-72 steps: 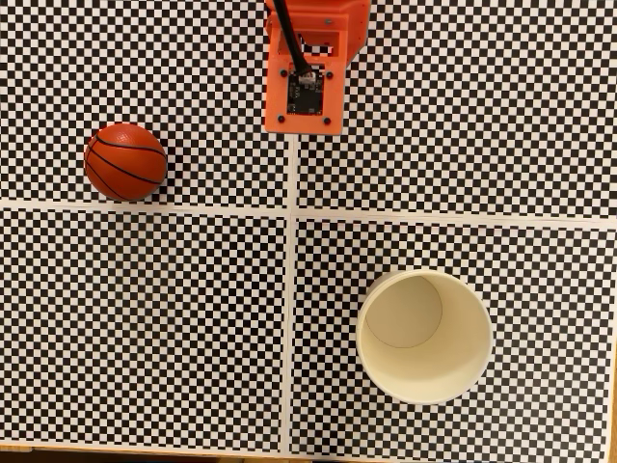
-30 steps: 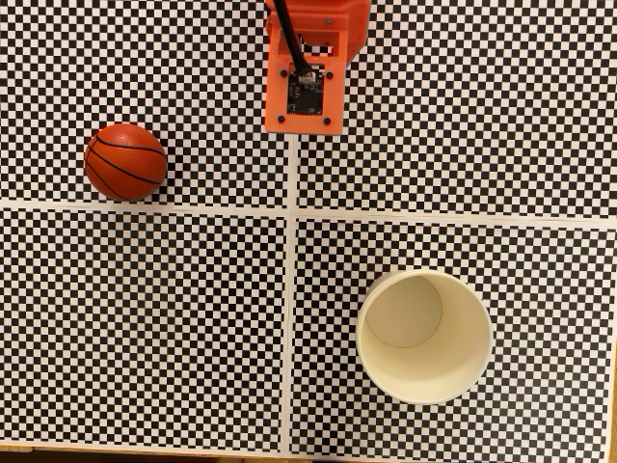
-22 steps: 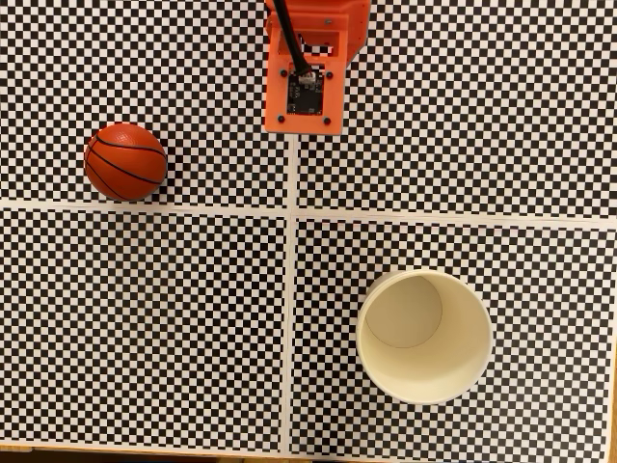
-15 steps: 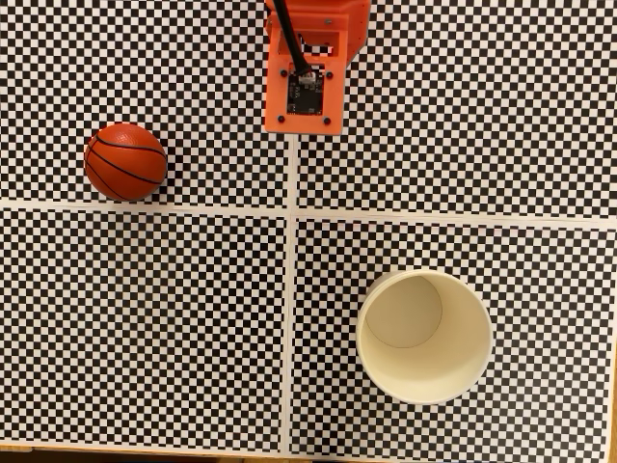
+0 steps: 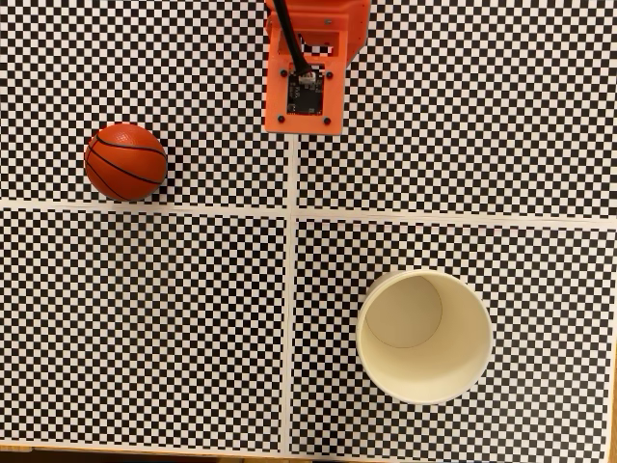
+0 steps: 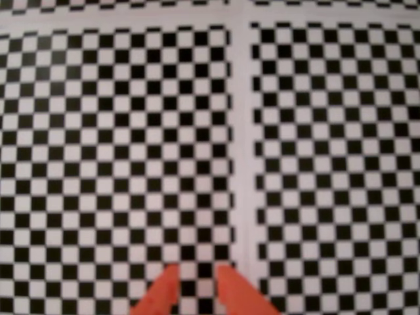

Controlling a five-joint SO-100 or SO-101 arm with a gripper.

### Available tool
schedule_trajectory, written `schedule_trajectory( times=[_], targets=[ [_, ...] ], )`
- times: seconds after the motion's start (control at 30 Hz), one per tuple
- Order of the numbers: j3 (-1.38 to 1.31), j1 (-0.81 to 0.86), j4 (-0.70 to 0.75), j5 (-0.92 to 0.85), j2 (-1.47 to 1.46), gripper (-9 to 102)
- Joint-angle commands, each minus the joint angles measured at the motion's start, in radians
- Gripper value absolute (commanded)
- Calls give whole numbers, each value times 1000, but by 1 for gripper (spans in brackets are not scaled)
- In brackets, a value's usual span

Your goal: Grasp basketball and place into cup.

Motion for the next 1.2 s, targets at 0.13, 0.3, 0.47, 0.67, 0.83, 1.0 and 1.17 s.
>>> schedule_trajectory(
  times=[0.13,0.3,0.47,0.67,0.83,1.0,1.17],
  targets=[
    [35,3,3,2,-2,0],
    [35,3,3,2,-2,0],
    [35,3,3,2,-2,0],
    [35,2,3,2,-2,0],
    [35,12,3,0,-2,0],
    [35,-5,3,-9,-2,0],
    [35,3,0,-46,-2,0]
  ],
)
